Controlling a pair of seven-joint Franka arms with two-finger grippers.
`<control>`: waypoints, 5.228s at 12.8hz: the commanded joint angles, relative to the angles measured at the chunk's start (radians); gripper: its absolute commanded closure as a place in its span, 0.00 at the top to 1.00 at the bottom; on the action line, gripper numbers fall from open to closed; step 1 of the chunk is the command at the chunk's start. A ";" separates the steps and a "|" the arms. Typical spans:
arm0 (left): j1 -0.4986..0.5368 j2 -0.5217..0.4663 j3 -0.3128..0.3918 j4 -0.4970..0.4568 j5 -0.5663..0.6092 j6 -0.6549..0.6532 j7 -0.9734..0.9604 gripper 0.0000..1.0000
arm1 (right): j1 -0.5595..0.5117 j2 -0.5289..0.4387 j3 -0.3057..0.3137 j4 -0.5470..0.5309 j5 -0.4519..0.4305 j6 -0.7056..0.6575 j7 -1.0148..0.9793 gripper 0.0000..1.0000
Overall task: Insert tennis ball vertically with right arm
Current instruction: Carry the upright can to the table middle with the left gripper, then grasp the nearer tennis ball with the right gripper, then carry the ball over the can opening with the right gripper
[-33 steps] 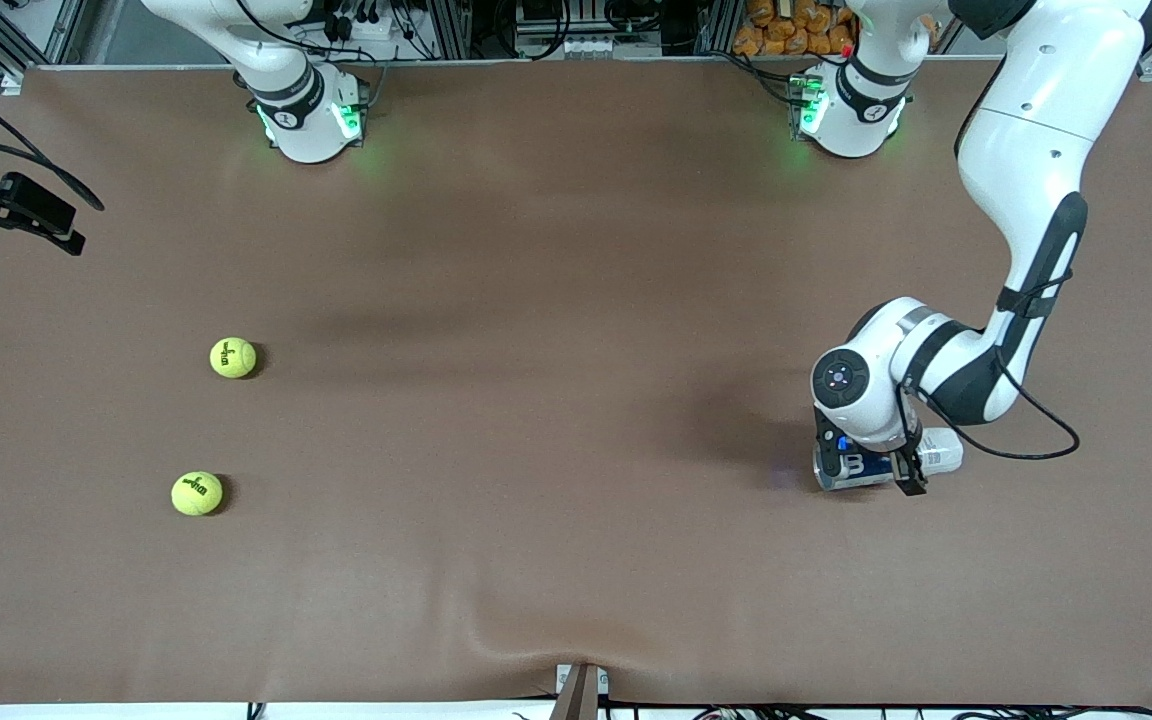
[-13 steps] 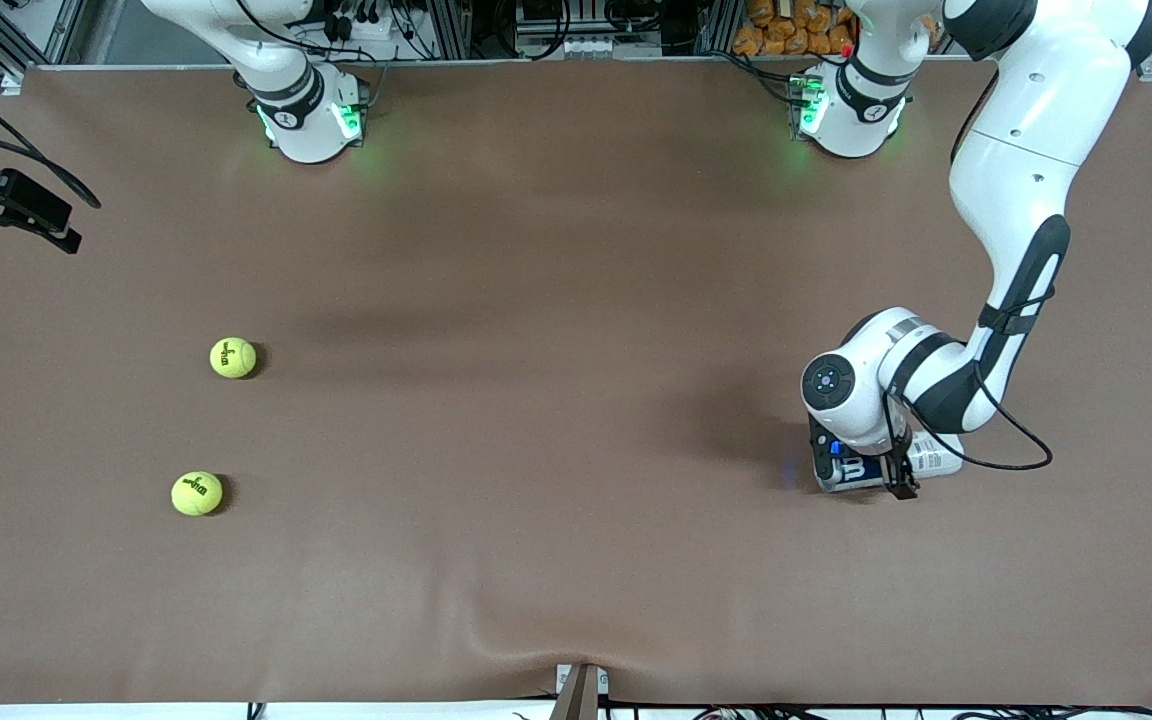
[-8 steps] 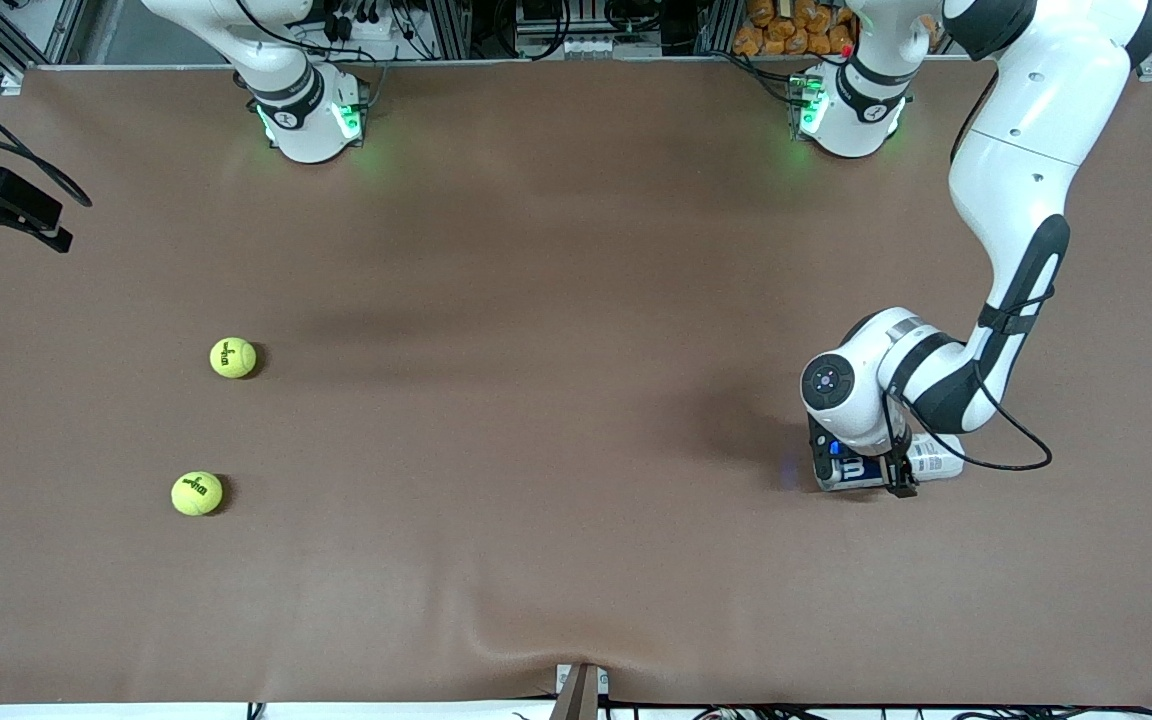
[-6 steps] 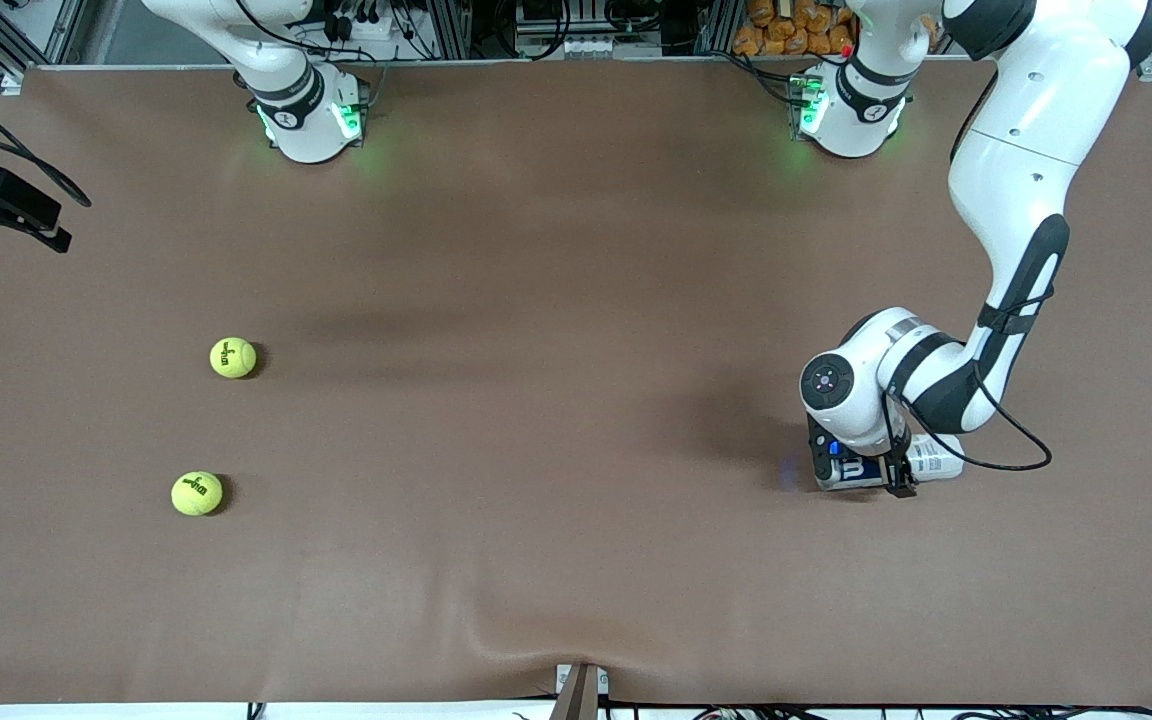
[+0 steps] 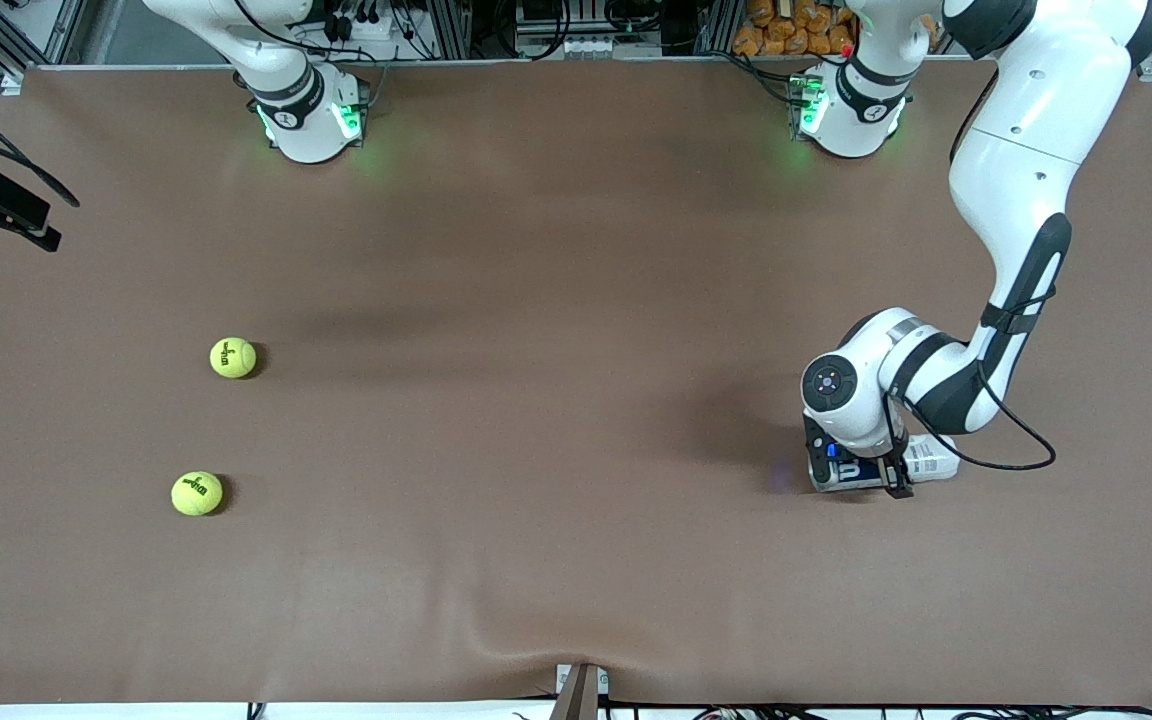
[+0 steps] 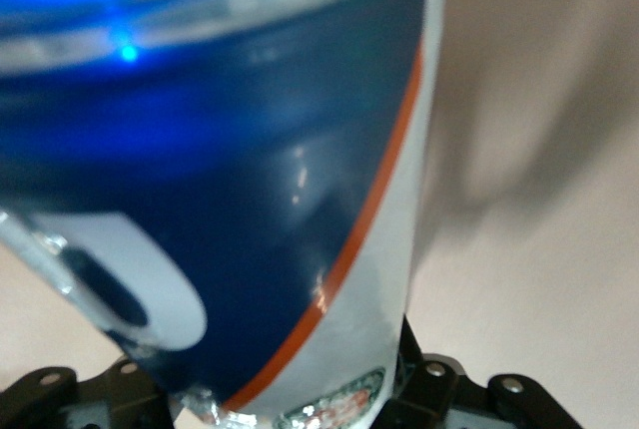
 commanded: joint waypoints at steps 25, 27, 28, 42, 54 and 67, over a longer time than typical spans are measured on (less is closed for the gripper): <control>-0.300 0.325 -0.227 0.133 -0.777 1.238 -0.137 0.76 | -0.063 0.109 0.010 0.003 -0.008 0.053 -0.013 1.00; -0.300 0.350 -0.224 0.122 -0.774 1.320 -0.121 0.76 | -0.062 0.161 0.010 0.008 -0.006 0.058 -0.010 1.00; -0.300 0.348 -0.200 0.110 -0.755 1.341 -0.118 0.76 | -0.068 0.179 0.009 0.005 -0.006 0.058 -0.005 1.00; -0.308 0.347 -0.180 0.105 -0.714 1.345 -0.121 0.77 | -0.083 0.484 0.009 -0.439 -0.012 0.698 -0.019 1.00; -0.314 0.350 -0.180 0.107 -0.715 1.345 -0.134 0.77 | -0.092 0.469 0.010 -0.563 -0.014 0.696 -0.016 0.29; -0.321 0.350 -0.180 0.110 -0.726 1.342 -0.131 0.77 | 0.352 0.557 0.033 0.138 0.343 0.377 0.640 0.30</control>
